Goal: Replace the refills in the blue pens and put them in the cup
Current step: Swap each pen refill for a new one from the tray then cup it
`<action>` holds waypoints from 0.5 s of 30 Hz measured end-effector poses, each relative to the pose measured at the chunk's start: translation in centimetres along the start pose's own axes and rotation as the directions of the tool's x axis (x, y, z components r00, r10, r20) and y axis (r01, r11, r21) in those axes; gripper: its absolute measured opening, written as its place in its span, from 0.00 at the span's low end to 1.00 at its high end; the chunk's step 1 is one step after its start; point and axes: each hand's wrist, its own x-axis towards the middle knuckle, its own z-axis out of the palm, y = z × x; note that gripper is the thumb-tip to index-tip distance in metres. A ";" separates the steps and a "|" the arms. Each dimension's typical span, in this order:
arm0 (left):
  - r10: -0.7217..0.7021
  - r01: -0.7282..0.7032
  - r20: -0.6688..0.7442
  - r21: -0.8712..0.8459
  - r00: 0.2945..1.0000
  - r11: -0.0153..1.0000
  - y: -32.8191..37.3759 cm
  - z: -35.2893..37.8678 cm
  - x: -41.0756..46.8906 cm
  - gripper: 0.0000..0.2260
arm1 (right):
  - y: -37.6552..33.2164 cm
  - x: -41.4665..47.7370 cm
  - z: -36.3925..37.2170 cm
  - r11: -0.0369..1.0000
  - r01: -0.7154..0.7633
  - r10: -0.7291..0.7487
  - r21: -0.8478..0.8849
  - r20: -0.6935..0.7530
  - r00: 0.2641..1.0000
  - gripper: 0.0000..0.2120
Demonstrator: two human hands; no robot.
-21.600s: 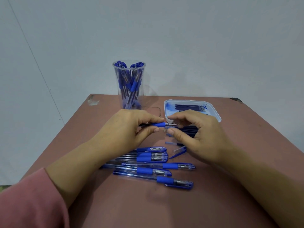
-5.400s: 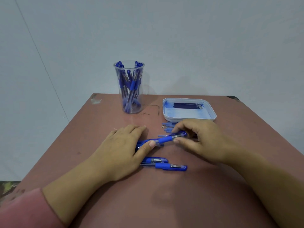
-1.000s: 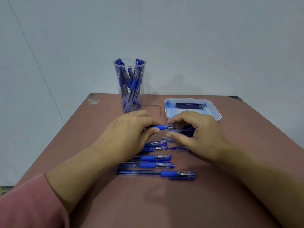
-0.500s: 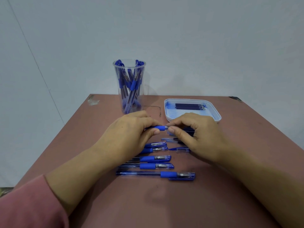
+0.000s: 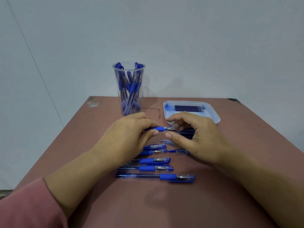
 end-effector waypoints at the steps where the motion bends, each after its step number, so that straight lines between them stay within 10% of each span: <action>1: 0.003 -0.003 -0.003 -0.002 1.000 1.000 0.0 0.0 0.0 0.22 | 0.0 0.0 0.0 1.000 -0.005 0.005 0.003 0.002 1.000 0.11; 15: -0.014 0.013 -0.006 -0.035 1.000 0.999 0.0 0.0 -0.1 0.19 | -0.1 0.1 0.2 1.000 0.001 -0.001 0.012 -0.005 1.000 0.07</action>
